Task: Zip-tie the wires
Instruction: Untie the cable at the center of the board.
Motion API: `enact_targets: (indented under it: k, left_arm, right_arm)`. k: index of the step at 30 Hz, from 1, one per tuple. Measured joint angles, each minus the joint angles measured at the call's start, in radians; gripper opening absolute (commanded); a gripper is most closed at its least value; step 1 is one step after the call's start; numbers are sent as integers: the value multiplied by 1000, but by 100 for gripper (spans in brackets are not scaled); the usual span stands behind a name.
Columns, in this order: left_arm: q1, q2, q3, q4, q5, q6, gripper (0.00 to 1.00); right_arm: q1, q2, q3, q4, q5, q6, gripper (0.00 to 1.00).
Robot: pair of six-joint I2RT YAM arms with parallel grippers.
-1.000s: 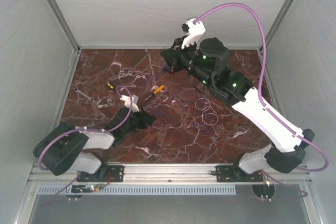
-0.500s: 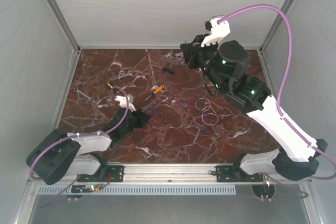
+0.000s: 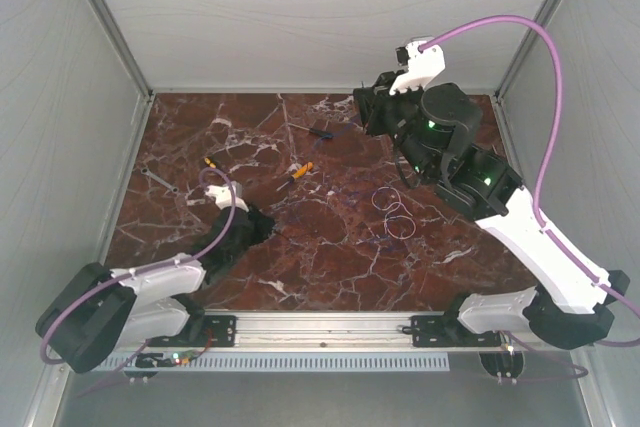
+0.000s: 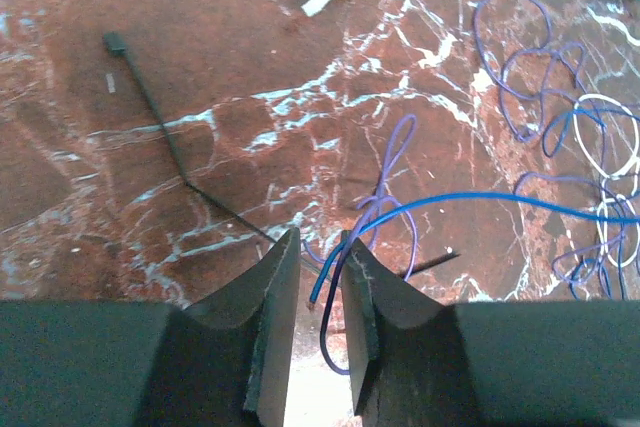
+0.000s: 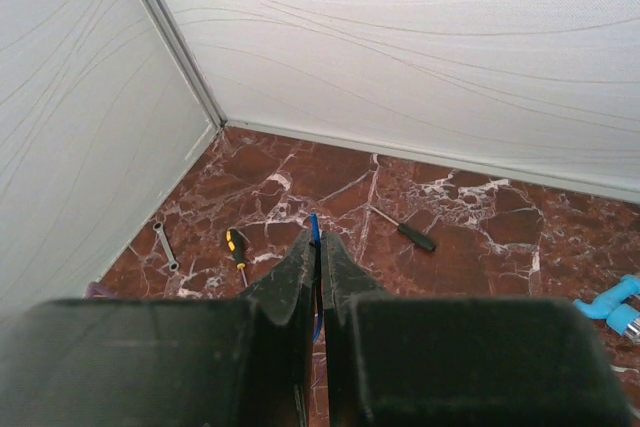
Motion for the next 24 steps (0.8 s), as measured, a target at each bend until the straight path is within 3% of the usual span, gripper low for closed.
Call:
enact_targets:
  k: [10, 11, 14, 24]
  left_arm:
    - [85, -54, -4, -142, -68, -63, 24]
    - [92, -61, -4, -152, -71, -65, 22]
    - [107, -80, -4, -175, -82, -66, 0]
    - [170, -110, -4, -217, -104, -67, 0]
  right_arm:
    - [0, -23, 0, -6, 8, -10, 0]
    - [0, -25, 0, -6, 8, -10, 0]
    - [0, -27, 0, -6, 8, -13, 0]
    - [0, -31, -10, -8, 2, -20, 0]
